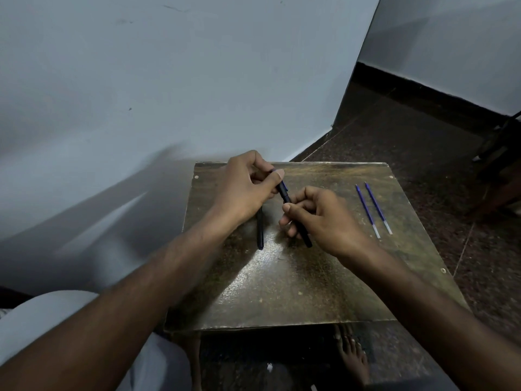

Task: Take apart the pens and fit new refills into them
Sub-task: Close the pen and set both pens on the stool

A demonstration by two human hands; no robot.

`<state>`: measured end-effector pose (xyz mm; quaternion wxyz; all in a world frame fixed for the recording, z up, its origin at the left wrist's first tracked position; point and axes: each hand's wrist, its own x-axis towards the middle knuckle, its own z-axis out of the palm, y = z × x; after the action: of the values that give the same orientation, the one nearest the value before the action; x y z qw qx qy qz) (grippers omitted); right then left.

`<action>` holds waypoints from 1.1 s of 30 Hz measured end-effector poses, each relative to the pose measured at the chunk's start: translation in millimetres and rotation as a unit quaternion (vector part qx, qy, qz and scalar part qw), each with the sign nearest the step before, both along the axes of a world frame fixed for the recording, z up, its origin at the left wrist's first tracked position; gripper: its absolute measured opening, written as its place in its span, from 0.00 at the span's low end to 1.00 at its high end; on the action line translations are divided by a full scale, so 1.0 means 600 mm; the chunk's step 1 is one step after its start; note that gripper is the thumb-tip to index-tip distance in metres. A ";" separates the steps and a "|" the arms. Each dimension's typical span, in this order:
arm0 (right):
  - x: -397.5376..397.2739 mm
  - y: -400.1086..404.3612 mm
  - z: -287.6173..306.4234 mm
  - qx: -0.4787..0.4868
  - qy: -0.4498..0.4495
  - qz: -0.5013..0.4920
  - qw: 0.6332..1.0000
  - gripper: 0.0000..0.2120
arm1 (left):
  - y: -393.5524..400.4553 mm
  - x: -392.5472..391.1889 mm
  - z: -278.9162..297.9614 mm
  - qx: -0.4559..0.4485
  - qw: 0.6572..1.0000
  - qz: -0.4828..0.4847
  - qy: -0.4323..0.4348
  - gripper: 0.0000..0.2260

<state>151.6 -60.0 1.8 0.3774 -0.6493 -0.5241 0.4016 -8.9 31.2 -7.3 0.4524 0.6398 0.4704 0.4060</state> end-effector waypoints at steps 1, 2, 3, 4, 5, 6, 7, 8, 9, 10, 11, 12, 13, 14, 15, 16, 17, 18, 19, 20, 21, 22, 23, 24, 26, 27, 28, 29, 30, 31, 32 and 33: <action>-0.002 -0.002 -0.001 0.004 0.002 -0.002 1.000 0.03 | 0.000 0.001 -0.001 -0.002 1.000 -0.009 -0.006 0.07; -0.003 -0.004 -0.001 0.008 0.007 -0.004 1.000 0.03 | 0.000 0.002 -0.001 -0.011 1.000 -0.016 -0.015 0.07; -0.004 -0.005 -0.001 0.012 0.009 -0.007 1.000 0.03 | 0.002 0.003 -0.001 -0.022 0.999 -0.022 -0.027 0.07; -0.003 -0.005 0.000 0.016 0.009 -0.012 1.000 0.03 | 0.004 0.004 -0.001 -0.029 0.998 -0.026 -0.039 0.07; -0.003 -0.005 0.001 0.019 0.006 -0.016 1.000 0.03 | 0.004 0.007 -0.002 -0.033 0.998 -0.029 -0.048 0.07; -0.002 -0.006 0.001 0.020 0.003 -0.019 1.000 0.04 | 0.005 0.009 -0.004 -0.032 0.998 -0.029 -0.054 0.07; -0.001 -0.006 0.002 0.020 0.001 -0.021 1.000 0.04 | 0.004 0.010 -0.007 -0.030 0.998 -0.028 -0.055 0.07; 0.000 -0.007 0.003 0.017 0.003 -0.021 1.000 0.05 | 0.003 0.010 -0.009 -0.029 0.998 -0.027 -0.054 0.07; 0.002 -0.007 0.004 0.012 0.008 -0.018 1.000 0.05 | 0.003 0.010 -0.010 -0.030 0.998 -0.028 -0.051 0.07; 0.005 -0.007 0.007 0.004 0.014 -0.014 1.000 0.05 | 0.003 0.009 -0.010 -0.032 0.998 -0.031 -0.046 0.07; 0.008 -0.006 0.009 -0.007 0.020 -0.008 1.000 0.06 | 0.002 0.008 -0.010 -0.033 0.998 -0.035 -0.039 0.07; 0.013 -0.004 0.011 -0.017 0.025 -0.005 1.000 0.06 | 0.002 0.007 -0.008 -0.033 0.998 -0.039 -0.030 0.06; 0.018 -0.001 0.012 -0.025 0.033 -0.008 0.999 0.06 | 0.002 0.007 -0.006 -0.033 0.998 -0.046 -0.022 0.06; 0.023 0.001 0.012 -0.030 0.043 -0.017 0.999 0.05 | 0.003 0.007 -0.003 -0.030 0.998 -0.052 -0.015 0.05; 0.026 0.004 0.011 -0.029 0.049 -0.030 0.998 0.05 | 0.005 0.008 0.001 -0.022 0.998 -0.058 -0.005 0.04; 0.029 0.007 0.008 -0.026 0.048 -0.043 0.998 0.05 | 0.007 0.008 0.003 -0.007 0.998 -0.059 0.016 0.04; 0.030 0.009 0.005 -0.021 0.034 -0.057 0.998 0.05 | 0.010 0.006 0.005 0.018 0.997 -0.053 0.050 0.04; 0.032 0.011 0.003 -0.015 0.008 -0.071 0.997 0.06 | 0.015 0.002 0.005 0.052 0.993 -0.042 0.094 0.04; 0.034 0.014 0.000 -0.009 -0.025 -0.084 0.996 0.07 | 0.019 -0.004 0.005 0.091 0.985 -0.024 0.143 0.04; 0.036 0.016 -0.002 -0.003 -0.056 -0.095 0.994 0.07 | 0.023 -0.012 0.004 0.128 0.974 -0.005 0.189 0.04; 0.039 0.018 -0.003 0.004 -0.087 -0.105 0.991 0.08 | 0.028 -0.021 0.003 0.156 0.962 0.013 0.225 0.04; 0.044 0.020 -0.004 0.014 -0.122 -0.112 0.986 0.08 | 0.033 -0.029 0.002 0.169 0.953 0.026 0.250 0.04; 0.048 0.020 -0.004 0.027 -0.162 -0.113 0.980 0.07 | 0.036 -0.036 0.001 0.164 0.948 0.036 0.269 0.04; 0.052 0.021 -0.002 0.039 -0.197 -0.111 0.973 0.07 | 0.039 -0.041 0.000 0.144 0.946 0.041 0.288 0.06; 0.057 0.023 -0.001 0.049 -0.238 -0.101 0.965 0.06 | 0.041 -0.043 -0.006 0.082 0.936 0.021 0.341 0.11; 0.059 0.024 -0.002 0.047 -0.255 -0.094 0.961 0.06 | 0.039 -0.040 -0.009 0.053 0.930 0.000 0.365 0.13; 0.060 0.025 -0.005 0.042 -0.269 -0.085 0.958 0.07 | 0.034 -0.035 -0.012 0.030 0.925 -0.019 0.378 0.13; 0.061 0.026 -0.008 0.033 -0.279 -0.078 0.956 0.07 | 0.029 -0.027 -0.014 0.013 0.925 -0.031 0.380 0.13; 0.060 0.027 -0.011 0.023 -0.290 -0.070 0.954 0.07 | 0.024 -0.018 -0.015 0.003 0.927 -0.037 0.374 0.12; 0.058 0.027 -0.014 0.013 -0.303 -0.062 0.951 0.07 | 0.019 -0.009 -0.017 -0.003 0.929 -0.040 0.367 0.11; 0.055 0.028 -0.017 0.004 -0.317 -0.054 0.947 0.08 | 0.014 0.002 -0.016 -0.007 0.932 -0.041 0.361 0.11; 0.052 0.029 -0.020 -0.003 -0.327 -0.047 0.944 0.07 | 0.009 0.013 -0.015 -0.009 0.934 -0.041 0.355 0.11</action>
<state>182.9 -42.7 -10.3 0.2014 -0.7701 -0.5863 0.1502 -1.1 36.7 -16.3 0.2779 0.7571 0.5770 0.1294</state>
